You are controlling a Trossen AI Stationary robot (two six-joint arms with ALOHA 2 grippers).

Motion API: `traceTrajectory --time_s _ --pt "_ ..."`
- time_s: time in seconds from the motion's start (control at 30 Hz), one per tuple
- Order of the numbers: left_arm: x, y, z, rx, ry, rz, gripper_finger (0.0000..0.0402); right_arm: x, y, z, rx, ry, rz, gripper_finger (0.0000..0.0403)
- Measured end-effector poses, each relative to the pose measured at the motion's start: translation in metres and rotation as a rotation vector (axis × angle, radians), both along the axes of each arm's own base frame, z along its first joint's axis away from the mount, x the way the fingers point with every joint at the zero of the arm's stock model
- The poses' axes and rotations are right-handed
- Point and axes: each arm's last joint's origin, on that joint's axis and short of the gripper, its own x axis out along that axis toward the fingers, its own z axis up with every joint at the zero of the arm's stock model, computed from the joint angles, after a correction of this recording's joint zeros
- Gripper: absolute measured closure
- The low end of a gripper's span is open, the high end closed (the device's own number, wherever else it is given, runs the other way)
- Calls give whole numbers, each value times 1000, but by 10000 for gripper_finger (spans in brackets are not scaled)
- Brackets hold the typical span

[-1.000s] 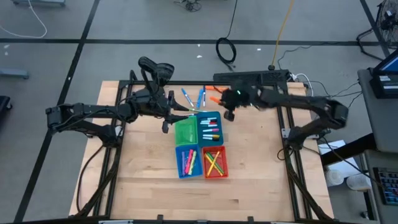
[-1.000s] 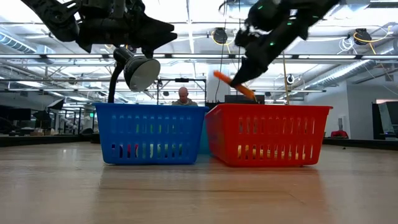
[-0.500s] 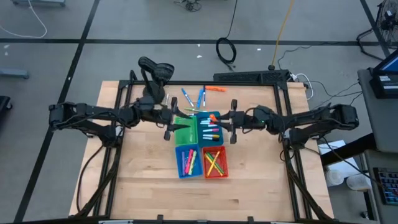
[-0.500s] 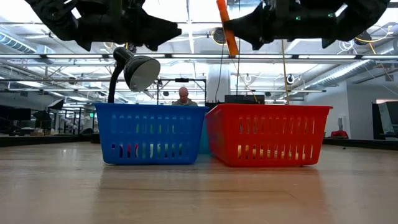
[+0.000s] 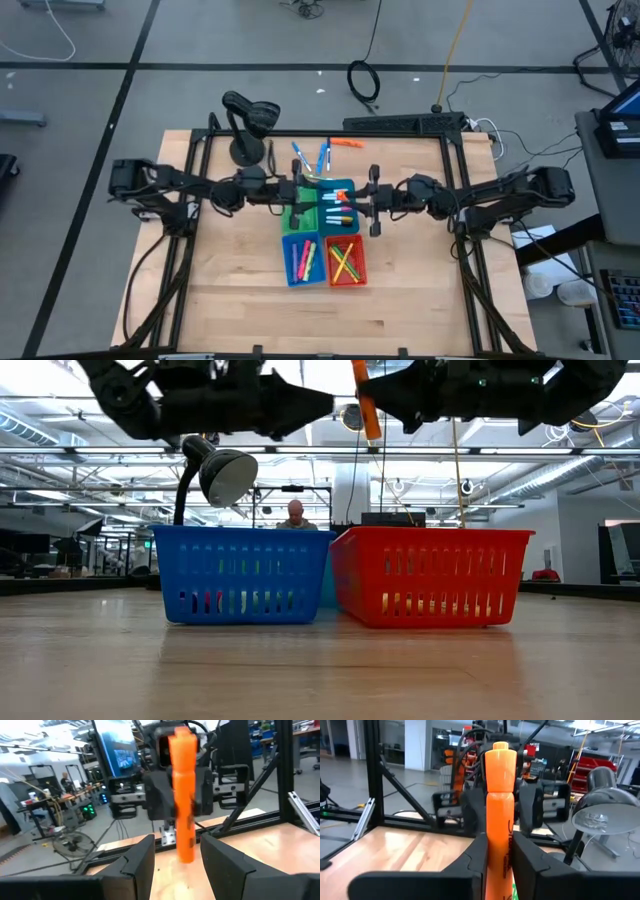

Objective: Pick & Place Markers
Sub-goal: Put the orange highlighter pen into the blue bin

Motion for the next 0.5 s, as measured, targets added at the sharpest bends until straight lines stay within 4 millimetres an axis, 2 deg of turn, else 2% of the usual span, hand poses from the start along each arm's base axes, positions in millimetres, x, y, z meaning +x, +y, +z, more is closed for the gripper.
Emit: traceTrajectory --time_s 0.23,0.5 --pt "30 -8 -3 -17 16 -81 240 2 0 -1 0 -7 0 356" --pt "53 -12 -5 -50 25 -103 240 2 1 0 -1 -16 9 356"
